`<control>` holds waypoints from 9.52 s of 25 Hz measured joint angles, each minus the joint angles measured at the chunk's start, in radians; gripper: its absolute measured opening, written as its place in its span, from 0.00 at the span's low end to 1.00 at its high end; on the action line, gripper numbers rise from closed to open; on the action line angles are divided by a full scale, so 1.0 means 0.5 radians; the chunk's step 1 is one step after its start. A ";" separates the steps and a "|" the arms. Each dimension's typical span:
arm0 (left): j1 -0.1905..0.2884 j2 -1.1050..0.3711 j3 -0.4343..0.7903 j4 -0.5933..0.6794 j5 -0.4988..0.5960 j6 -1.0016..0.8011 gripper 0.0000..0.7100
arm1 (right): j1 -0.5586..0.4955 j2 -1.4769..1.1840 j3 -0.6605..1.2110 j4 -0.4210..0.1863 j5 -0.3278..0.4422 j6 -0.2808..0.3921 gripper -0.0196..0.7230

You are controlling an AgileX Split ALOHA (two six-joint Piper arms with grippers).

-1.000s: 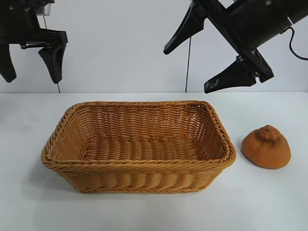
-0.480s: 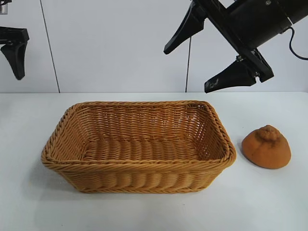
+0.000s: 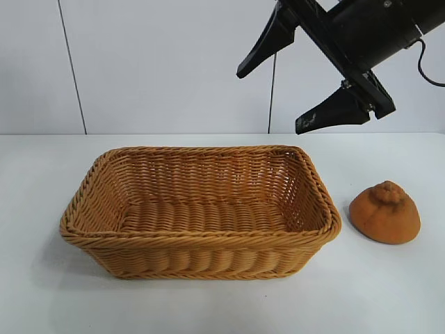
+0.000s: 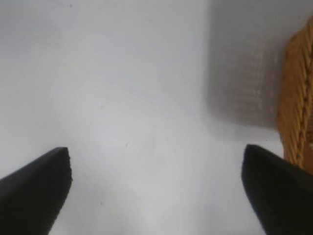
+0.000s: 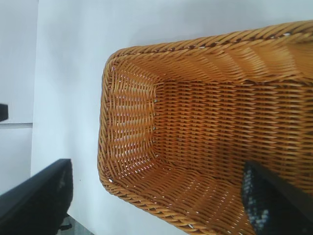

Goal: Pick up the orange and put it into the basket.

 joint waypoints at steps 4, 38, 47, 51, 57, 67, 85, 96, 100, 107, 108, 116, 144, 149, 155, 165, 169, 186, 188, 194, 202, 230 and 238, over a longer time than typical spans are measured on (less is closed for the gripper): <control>0.000 -0.412 0.380 -0.004 0.002 0.000 0.95 | 0.000 0.000 0.000 0.000 0.003 0.000 0.89; 0.000 -3.196 1.686 -0.012 -0.291 0.000 0.95 | 0.000 0.000 -0.004 -0.004 0.143 0.000 0.89; 0.000 -3.262 1.686 -0.016 -0.289 0.000 0.95 | 0.000 0.001 -0.311 -0.538 0.360 0.276 0.89; 0.000 -3.262 1.686 -0.018 -0.289 0.000 0.95 | 0.000 0.001 -0.473 -1.145 0.526 0.669 0.89; 0.000 -3.262 1.686 -0.018 -0.289 0.000 0.95 | -0.138 0.004 -0.527 -1.659 0.686 0.900 0.89; 0.000 -3.262 1.686 -0.018 -0.289 0.000 0.95 | -0.517 0.190 -0.528 -1.483 0.670 0.726 0.89; 0.000 -3.262 1.686 -0.018 -0.289 0.000 0.95 | -0.517 0.917 -0.529 -1.445 0.360 0.715 0.89; 0.000 -3.262 1.686 -0.020 -0.291 0.000 0.95 | -0.517 1.009 -0.538 -1.427 0.281 0.715 0.22; 0.000 -3.262 1.686 -0.020 -0.291 0.000 0.95 | -0.517 0.991 -0.546 -1.415 0.319 0.715 0.10; 0.000 -3.262 1.686 -0.020 -0.291 0.000 0.95 | -0.517 0.822 -0.540 -1.421 0.336 0.697 0.10; 0.000 -3.262 1.686 -0.020 -0.291 0.000 0.95 | -0.517 0.771 -0.536 -1.438 0.331 0.692 0.10; 0.000 -3.262 1.686 -0.020 -0.291 0.000 0.95 | -0.517 0.335 -0.536 -1.430 0.417 0.670 0.10; 0.000 -3.262 1.686 -0.020 -0.291 0.000 0.95 | 0.578 0.420 -0.536 -1.122 0.022 0.722 0.10; 0.000 -3.262 1.686 -0.020 -0.291 0.000 0.95 | 0.629 0.685 -0.536 -1.118 -0.200 0.751 0.10; 0.000 -3.262 1.686 -0.020 -0.291 0.000 0.95 | 0.629 0.911 -0.532 -1.099 -0.382 0.774 0.10; 0.000 -3.262 1.686 -0.020 -0.291 0.000 0.95 | 0.629 0.916 -0.639 -1.094 -0.279 0.774 0.43; 0.000 -3.262 1.686 -0.020 -0.291 0.000 0.95 | 0.629 0.916 -0.818 -1.151 -0.104 0.774 0.69; 0.000 -3.262 1.686 -0.020 -0.289 0.000 0.95 | 0.622 0.916 -1.707 -1.750 0.905 0.911 0.79; 0.000 -3.262 1.686 -0.020 -0.289 0.000 0.95 | 0.600 0.916 -1.757 -1.794 0.959 0.911 0.79; 0.000 -3.262 1.686 -0.020 -0.289 0.000 0.95 | 0.345 0.916 -1.775 -1.907 0.971 0.911 0.79; 0.000 -3.262 1.686 -0.020 -0.289 0.000 0.95 | -0.240 0.916 -1.776 -1.926 0.972 0.907 0.79; 0.000 -3.262 1.686 -0.020 -0.289 0.000 0.95 | -0.574 -0.170 -0.274 -1.744 0.989 0.666 0.79; 0.000 -3.262 1.686 -0.020 -0.289 0.000 0.95 | -0.574 -0.910 0.451 -1.734 0.987 0.621 0.79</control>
